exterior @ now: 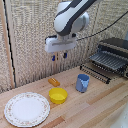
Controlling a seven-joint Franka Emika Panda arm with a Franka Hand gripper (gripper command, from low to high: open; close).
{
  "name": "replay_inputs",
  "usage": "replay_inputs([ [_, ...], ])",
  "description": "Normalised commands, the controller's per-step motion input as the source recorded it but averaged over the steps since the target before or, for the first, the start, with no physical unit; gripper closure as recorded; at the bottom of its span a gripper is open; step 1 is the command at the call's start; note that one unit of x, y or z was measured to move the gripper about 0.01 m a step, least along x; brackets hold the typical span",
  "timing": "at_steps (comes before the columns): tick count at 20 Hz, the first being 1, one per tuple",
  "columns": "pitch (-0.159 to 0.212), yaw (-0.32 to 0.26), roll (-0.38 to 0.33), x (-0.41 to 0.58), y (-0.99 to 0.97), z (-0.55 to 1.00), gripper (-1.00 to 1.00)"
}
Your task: Please guide your gripper toward the loaf. Carefully hold the bread using your gripper. Position the gripper over the white dish. Gently place the bread on the white dish.
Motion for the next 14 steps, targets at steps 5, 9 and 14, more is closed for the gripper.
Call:
replay_inputs([
  [5, 0.062, 0.054, -0.002, 0.381, -0.05, -0.24, -1.00],
  [9, 0.099, 0.059, -0.015, 0.399, -0.04, -0.33, -1.00],
  [14, 0.093, 0.072, -0.009, 0.409, -0.16, -0.37, -1.00],
])
